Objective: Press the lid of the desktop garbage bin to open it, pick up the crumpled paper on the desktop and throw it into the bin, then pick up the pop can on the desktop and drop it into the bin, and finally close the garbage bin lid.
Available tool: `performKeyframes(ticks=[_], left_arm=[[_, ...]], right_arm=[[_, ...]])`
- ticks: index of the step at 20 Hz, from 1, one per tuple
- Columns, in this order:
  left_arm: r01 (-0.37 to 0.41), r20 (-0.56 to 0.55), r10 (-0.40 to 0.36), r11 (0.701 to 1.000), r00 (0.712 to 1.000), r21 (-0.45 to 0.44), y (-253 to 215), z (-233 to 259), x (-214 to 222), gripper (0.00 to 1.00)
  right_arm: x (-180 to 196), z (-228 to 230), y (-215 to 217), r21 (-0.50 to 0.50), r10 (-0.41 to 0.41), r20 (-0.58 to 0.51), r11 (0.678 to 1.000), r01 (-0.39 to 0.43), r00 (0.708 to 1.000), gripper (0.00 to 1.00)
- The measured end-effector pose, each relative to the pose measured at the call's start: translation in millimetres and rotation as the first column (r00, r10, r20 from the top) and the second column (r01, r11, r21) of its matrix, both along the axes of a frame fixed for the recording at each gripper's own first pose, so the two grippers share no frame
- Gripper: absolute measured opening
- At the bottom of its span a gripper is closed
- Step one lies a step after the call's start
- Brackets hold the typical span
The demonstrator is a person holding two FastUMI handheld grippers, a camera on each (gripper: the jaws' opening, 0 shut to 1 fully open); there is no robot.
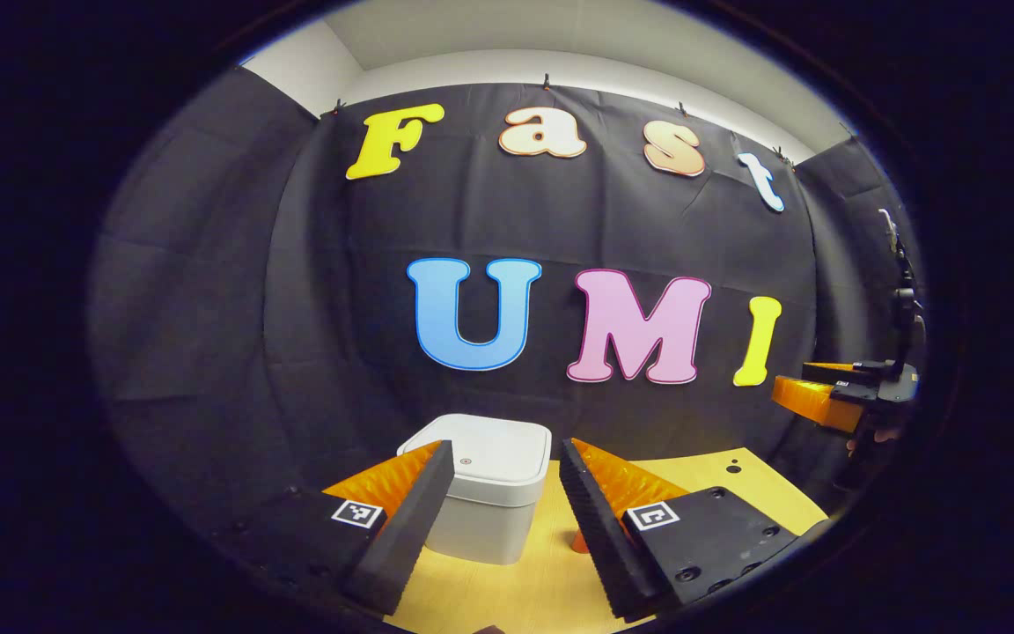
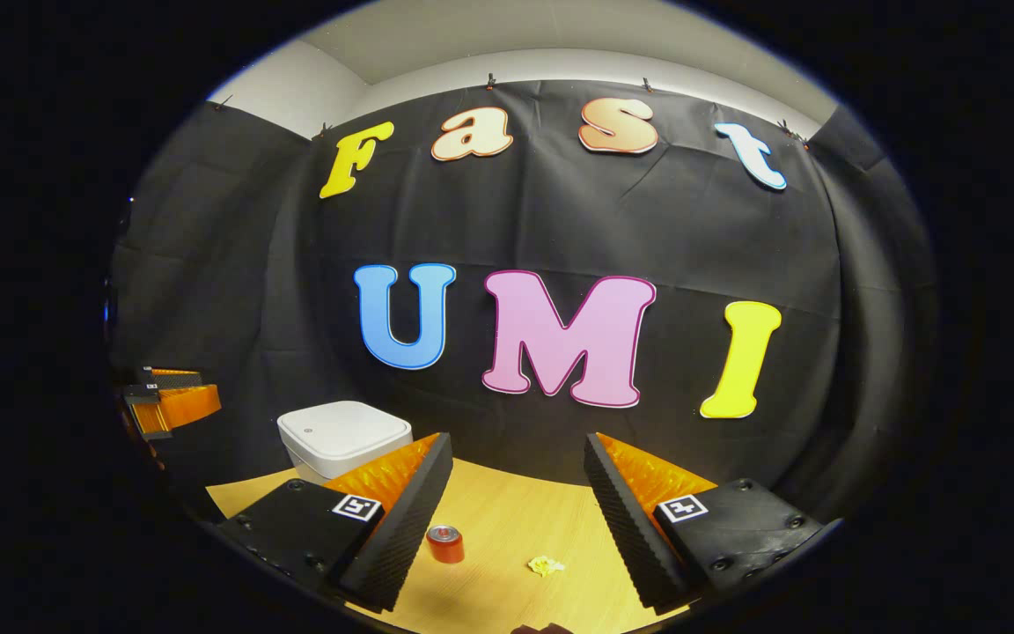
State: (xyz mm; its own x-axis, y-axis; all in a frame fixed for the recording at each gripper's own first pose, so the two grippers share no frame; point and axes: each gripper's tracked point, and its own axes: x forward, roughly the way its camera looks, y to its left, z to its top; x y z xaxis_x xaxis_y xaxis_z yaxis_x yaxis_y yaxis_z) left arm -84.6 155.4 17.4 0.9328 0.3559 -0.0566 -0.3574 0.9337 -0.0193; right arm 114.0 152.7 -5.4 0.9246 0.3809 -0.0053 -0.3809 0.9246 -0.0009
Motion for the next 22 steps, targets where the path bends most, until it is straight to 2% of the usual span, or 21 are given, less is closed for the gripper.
performKeyframes(ticks=[8, 11, 12, 14, 17, 19, 20, 22], left_arm=[[0.004, 0.016, -0.004, 1.000, 1.000, 0.021, 7, 9, -1, 0.87], [0.022, 0.005, -0.022, 0.999, 1.000, 0.040, 12, 8, 0, 0.86], [0.031, 0.014, -0.032, 0.999, 0.999, 0.044, 16, 9, 0, 0.88], [0.066, 0.042, -0.068, 0.997, 0.997, 0.030, 18, 14, 4, 0.86], [0.120, 0.043, -0.122, 0.992, 0.992, 0.028, 31, 12, 24, 0.77], [0.143, 0.026, -0.144, 0.989, 0.989, 0.038, 42, 10, 42, 0.64], [0.160, 0.020, -0.161, 0.987, 0.987, 0.034, 45, 7, 51, 0.61], [0.157, -0.010, -0.157, 0.987, 0.988, 0.022, 57, 0, 72, 0.54]], right_arm=[[-1, 3, 18, -0.004, 0.026, 0.010, 1.000, -0.026, 1.000, 0.98], [-2, 2, 20, -0.010, 0.022, 0.006, 1.000, -0.022, 1.000, 0.98], [-3, 1, 21, -0.013, 0.021, 0.002, 1.000, -0.021, 1.000, 0.98], [-5, -2, 23, -0.019, 0.019, -0.026, 1.000, -0.019, 0.999, 0.98], [-13, 7, 15, -0.023, -0.002, -0.027, 1.000, 0.002, 1.000, 0.98], [-17, 8, 1, -0.062, -0.038, -0.005, 0.997, 0.038, 0.999, 0.98], [-18, 7, -5, -0.078, -0.053, -0.004, 0.996, 0.053, 0.999, 0.98], [-18, -3, -11, -0.088, -0.058, -0.024, 0.995, 0.056, 0.998, 0.98]])
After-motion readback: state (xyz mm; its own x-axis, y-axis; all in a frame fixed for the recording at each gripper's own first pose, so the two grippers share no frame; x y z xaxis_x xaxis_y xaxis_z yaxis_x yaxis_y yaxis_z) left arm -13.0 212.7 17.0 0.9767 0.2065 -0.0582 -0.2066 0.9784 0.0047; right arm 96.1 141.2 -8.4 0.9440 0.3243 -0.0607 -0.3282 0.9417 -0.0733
